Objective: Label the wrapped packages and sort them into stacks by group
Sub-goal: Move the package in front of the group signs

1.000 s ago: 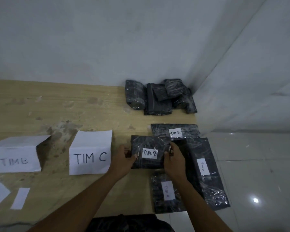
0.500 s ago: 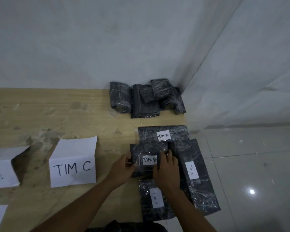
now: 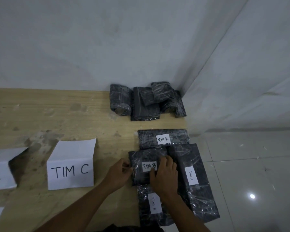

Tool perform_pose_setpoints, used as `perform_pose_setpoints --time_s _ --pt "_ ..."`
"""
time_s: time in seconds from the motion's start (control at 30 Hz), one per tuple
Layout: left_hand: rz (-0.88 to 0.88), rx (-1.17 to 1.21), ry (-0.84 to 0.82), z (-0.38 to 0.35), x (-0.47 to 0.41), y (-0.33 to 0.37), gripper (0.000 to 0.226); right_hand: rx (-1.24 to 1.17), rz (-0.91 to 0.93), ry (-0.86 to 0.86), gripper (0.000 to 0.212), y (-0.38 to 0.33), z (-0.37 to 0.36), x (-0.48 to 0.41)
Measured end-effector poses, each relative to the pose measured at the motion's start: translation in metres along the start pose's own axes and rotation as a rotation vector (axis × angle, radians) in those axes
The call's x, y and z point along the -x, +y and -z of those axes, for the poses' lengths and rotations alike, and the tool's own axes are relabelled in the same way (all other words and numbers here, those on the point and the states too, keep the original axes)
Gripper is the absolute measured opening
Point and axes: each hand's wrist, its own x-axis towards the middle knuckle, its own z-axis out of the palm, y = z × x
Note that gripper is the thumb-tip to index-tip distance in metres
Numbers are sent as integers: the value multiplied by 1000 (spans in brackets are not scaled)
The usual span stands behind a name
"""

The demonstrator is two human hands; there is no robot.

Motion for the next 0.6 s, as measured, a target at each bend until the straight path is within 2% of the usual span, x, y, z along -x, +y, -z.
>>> perform_pose_setpoints --time_s 0.13,0.27,0.4,0.47,0.53,0.6 --pt "29 21 -4 3 -7 2 13 -128 -19 10 50 -12 10 -20" --pt "33 33 -14 6 -12 4 10 -394 -9 50 43 -31 32 -57" --pt "57 93 84 24 -25 6 15 -741 -251 -31 36 -47 50 -123" --pt "73 116 119 36 -37 15 12 -798 -342 -47 37 -53 59 -159" --pt "41 148 159 47 -49 28 11 -873 -387 -66 34 -54 64 -196" --pt "-4 168 208 56 -59 43 14 -1064 -495 -96 31 -56 69 -232"
